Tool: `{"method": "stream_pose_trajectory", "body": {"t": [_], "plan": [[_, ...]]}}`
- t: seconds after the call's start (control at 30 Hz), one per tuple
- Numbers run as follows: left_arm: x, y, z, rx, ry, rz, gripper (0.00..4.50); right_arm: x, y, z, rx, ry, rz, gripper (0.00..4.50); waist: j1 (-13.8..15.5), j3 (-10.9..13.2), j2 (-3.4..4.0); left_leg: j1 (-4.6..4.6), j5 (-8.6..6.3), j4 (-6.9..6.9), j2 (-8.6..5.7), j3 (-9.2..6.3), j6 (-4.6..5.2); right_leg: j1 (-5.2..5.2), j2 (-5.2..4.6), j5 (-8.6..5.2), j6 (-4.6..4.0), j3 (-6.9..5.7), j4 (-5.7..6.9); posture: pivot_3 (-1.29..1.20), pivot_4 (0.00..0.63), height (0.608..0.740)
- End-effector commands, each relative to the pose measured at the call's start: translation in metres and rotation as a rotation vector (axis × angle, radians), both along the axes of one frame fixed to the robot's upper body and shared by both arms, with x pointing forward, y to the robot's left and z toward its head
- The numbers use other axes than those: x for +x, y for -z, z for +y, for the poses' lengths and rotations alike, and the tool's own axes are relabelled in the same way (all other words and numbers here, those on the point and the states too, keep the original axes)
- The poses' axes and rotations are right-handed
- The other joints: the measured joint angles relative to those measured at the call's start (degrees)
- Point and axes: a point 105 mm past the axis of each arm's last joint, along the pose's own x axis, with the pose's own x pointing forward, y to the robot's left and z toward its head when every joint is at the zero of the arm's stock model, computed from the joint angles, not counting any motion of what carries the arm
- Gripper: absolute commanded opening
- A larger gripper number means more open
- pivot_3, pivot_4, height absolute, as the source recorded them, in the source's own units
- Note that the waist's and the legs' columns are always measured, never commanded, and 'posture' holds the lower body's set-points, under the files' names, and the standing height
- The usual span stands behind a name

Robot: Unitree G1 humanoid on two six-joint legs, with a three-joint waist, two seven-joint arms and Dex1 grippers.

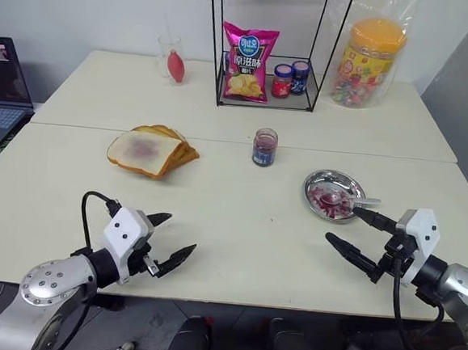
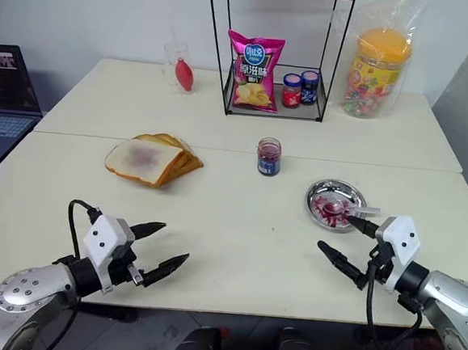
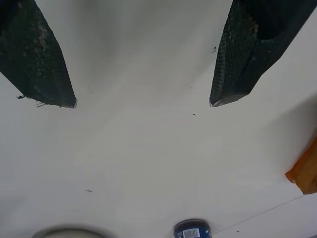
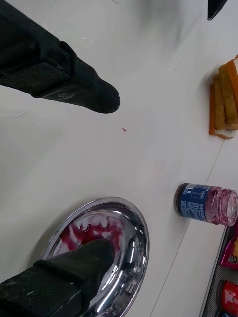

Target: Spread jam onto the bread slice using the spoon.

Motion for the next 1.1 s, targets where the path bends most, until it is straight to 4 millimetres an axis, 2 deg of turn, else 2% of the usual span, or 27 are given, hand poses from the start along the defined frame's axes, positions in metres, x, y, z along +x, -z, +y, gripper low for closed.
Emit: {"method": "stream_pose_trajectory", "body": {"t": [0.03,0.3,0.37,0.47,0.6,0.73,0.83,0.97,1.1], "plan": [[0.002,-0.007,-0.002,0.025,0.001,-0.043,4.50,0.000,-0.004,0.002,-0.006,-0.019,-0.045,4.48,0.0,0.0,0.00,-0.01,0.00,0.00,0.01,0.00,0.00,0.01,0.00,0.01,0.02,-0.01,-0.05,0.00,0.150,0.740],[0.007,-0.008,-0.002,0.026,-0.015,-0.061,4.50,-0.001,0.001,0.001,-0.010,-0.022,-0.049,4.48,0.0,0.0,0.00,-0.02,-0.04,-0.02,-0.02,0.00,-0.04,0.11,-0.01,0.06,0.10,0.00,-0.21,0.00,0.150,0.740],[-0.002,-0.011,-0.012,-0.016,0.073,-0.047,4.50,-0.001,0.001,0.002,-0.007,-0.025,-0.052,4.48,0.0,0.0,0.00,-0.02,-0.04,-0.02,-0.02,0.00,-0.04,0.11,-0.01,0.06,0.10,0.00,-0.20,0.00,0.150,0.740],[-0.002,-0.010,-0.008,-0.015,0.073,-0.076,4.50,-0.001,0.001,0.003,-0.005,-0.027,-0.058,4.48,0.0,0.0,0.00,-0.01,-0.04,-0.02,-0.01,0.02,-0.04,0.11,-0.01,0.06,0.10,0.02,-0.20,0.00,0.150,0.740],[0.008,-0.012,-0.001,-0.058,-0.019,-0.115,4.50,-0.001,0.002,0.005,0.001,-0.042,-0.053,4.48,0.1,0.0,0.00,0.03,-0.04,-0.01,-0.02,0.01,-0.04,0.16,-0.01,0.06,0.10,0.01,-0.21,0.00,0.150,0.740],[0.026,-0.017,0.019,-0.178,-0.241,-0.154,4.50,-0.001,-0.002,0.010,0.002,-0.065,-0.066,4.48,0.1,0.0,-0.01,0.03,-0.04,0.02,-0.03,0.00,-0.04,0.20,-0.02,0.09,0.15,0.01,-0.22,0.00,0.150,0.740],[0.045,-0.023,0.054,-0.349,-0.526,-0.172,4.50,0.001,-0.011,0.022,-0.001,-0.104,-0.098,4.48,0.0,0.0,-0.01,0.06,-0.04,0.05,-0.03,-0.01,-0.03,0.22,-0.01,0.13,0.23,0.00,-0.19,0.00,0.150,0.740],[0.057,-0.028,0.090,-0.478,-0.767,-0.189,4.50,0.006,-0.016,0.034,-0.023,-0.144,-0.111,4.48,0.0,0.0,-0.06,0.09,-0.04,0.09,-0.01,-0.07,-0.03,0.25,0.06,0.38,0.64,-0.02,-0.18,0.00,0.150,0.740],[0.075,-0.026,0.107,-0.636,-0.888,-0.121,4.50,0.015,-0.027,0.052,-0.041,-0.194,-0.136,4.48,0.1,-0.1,-0.10,0.05,-0.03,0.10,-0.06,-0.08,-0.04,0.26,0.04,0.46,0.77,-0.01,-0.22,0.00,0.150,0.740]]}}
